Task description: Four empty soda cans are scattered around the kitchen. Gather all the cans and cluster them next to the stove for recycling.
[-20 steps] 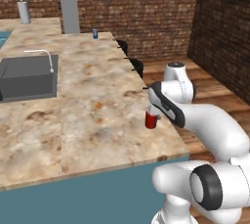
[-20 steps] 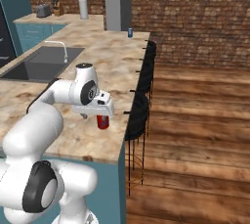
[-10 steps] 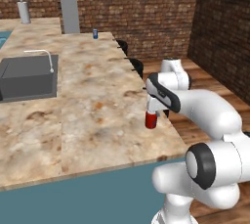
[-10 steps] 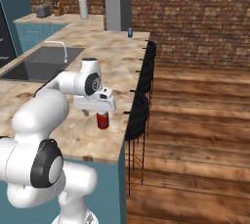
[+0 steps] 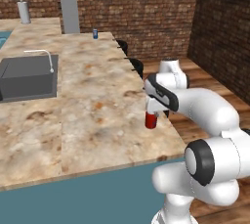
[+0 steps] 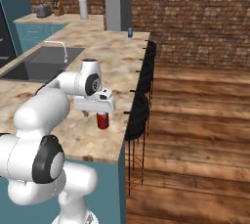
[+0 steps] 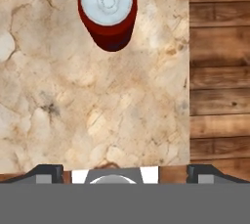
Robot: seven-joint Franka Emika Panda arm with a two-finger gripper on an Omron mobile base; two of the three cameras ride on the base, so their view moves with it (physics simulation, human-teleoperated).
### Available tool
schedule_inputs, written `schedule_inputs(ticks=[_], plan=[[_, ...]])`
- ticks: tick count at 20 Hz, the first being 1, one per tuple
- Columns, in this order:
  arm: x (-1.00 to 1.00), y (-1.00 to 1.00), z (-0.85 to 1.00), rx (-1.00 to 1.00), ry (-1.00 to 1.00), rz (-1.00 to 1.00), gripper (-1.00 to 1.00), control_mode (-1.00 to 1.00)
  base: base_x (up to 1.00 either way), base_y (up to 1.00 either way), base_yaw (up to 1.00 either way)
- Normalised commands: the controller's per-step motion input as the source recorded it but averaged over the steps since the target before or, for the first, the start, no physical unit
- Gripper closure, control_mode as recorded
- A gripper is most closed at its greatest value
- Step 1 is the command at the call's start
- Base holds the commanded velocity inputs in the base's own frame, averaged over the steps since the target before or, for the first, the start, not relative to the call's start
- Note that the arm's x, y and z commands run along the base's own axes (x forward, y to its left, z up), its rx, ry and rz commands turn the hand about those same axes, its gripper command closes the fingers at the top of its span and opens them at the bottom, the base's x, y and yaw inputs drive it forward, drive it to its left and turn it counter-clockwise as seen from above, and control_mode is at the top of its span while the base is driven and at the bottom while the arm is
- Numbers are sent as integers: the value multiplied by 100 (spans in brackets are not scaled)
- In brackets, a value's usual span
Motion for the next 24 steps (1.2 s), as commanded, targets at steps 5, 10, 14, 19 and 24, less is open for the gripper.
schedule_inputs(ticks=[5, 10, 14, 19, 24], plan=[[5, 15, -14, 2, -1, 0, -100, -100, 0, 0, 0], [8, 5, -4, 2, -5, 0, -100, -100, 0, 0, 0], [14, 0, -3, 2, -8, 0, -100, -100, 0, 0, 0], [15, 0, -12, 0, -9, 0, -100, -100, 0, 0, 0], [20, 0, -19, 0, -8, 0, -100, -100, 0, 0, 0]])
